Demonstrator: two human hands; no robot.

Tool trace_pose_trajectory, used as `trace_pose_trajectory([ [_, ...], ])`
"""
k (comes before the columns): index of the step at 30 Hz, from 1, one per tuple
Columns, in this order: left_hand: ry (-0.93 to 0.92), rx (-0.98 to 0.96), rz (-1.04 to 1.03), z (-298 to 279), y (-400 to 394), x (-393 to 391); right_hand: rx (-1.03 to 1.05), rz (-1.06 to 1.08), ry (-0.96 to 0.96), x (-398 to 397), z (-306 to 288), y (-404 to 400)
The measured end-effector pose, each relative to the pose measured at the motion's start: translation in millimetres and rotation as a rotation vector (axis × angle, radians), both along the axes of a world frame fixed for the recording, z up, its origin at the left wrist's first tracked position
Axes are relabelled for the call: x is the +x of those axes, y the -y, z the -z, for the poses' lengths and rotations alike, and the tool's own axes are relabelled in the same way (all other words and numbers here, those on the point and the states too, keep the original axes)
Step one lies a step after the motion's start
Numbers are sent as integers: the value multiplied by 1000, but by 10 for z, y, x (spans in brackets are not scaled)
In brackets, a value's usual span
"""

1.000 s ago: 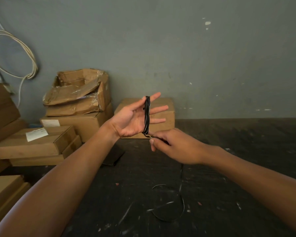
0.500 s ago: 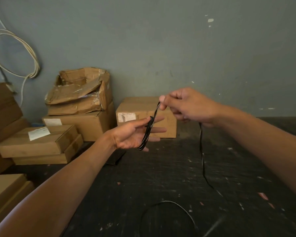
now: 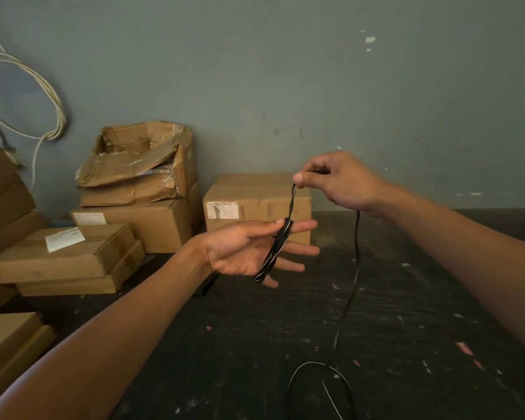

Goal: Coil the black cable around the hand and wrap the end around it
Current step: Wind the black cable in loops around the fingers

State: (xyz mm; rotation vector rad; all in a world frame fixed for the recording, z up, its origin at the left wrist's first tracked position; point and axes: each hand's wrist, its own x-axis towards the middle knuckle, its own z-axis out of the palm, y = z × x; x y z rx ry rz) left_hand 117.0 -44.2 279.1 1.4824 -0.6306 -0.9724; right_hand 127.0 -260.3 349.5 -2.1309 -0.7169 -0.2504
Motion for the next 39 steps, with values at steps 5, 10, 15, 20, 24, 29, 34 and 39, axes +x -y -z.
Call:
trace_pose_trajectory([
  [5,-58,-104,103,-72,79,-86,-8,-32,-73,105,270,35],
  [10,-64,-306,200,-197,123,-153,4,-114,-150,121,614,34],
  [15,-3,-393,152,-374,68,-133,-25,-145,-211,32,1056,-158],
  [20,11,-430,76,-474,-68,-67,-15,-235,-234,-140,1266,-344],
  [24,36,-458,-34,-456,-127,5,-115,-278,-142,-295,1185,-460],
  [29,23,-485,-213,-426,-213,107,-188,-291,-12,-391,1125,-530],
  [34,9,-477,-340,-331,-261,178,-301,-222,75,-421,998,-480],
  [39,-5,-480,-475,-269,-196,215,-407,-166,159,-508,816,-426],
])
